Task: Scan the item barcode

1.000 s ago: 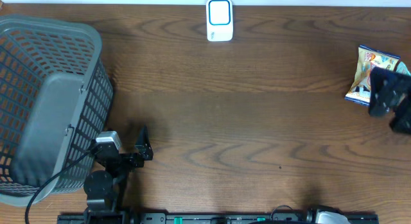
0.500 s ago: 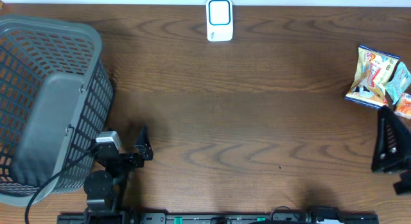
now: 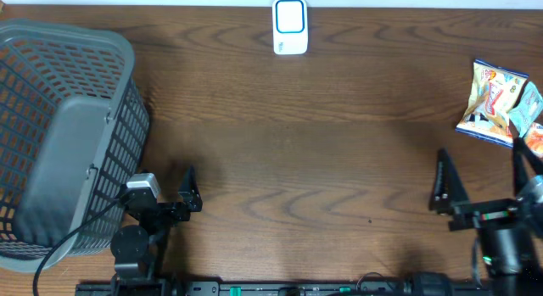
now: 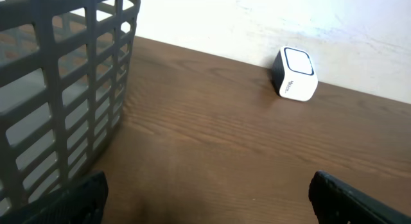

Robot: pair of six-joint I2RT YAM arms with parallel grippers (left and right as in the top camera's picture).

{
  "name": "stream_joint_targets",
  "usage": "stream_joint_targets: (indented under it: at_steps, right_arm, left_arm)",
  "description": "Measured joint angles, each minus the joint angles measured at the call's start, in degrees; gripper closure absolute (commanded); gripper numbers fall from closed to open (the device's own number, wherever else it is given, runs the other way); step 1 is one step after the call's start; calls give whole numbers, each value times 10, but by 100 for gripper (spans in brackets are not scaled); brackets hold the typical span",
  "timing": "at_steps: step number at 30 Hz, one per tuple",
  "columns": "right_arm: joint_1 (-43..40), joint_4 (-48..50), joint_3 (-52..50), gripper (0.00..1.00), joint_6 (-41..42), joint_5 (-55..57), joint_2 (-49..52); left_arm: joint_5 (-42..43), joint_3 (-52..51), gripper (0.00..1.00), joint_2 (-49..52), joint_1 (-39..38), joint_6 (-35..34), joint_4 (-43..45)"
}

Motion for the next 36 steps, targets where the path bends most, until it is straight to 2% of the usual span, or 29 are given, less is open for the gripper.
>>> stream_joint_targets:
  at_steps: [6,14,19,25,36]
  right_arm:
    - [0,133,-178,1,0,-2,-108]
    - [0,237,-365,1,0,-2,-183]
    - [0,313,-460,1,0,-2,-196]
    - [0,318,-516,1,0,5,-197]
    - [0,228,-523,1,-50,23,-198]
  left_arm:
    - [0,0,0,0,0,0,0]
    - [0,0,0,0,0,0,0]
    - [0,0,0,0,0,0,0]
    - [0,0,0,0,0,0,0]
    - [0,0,0,0,0,0,0]
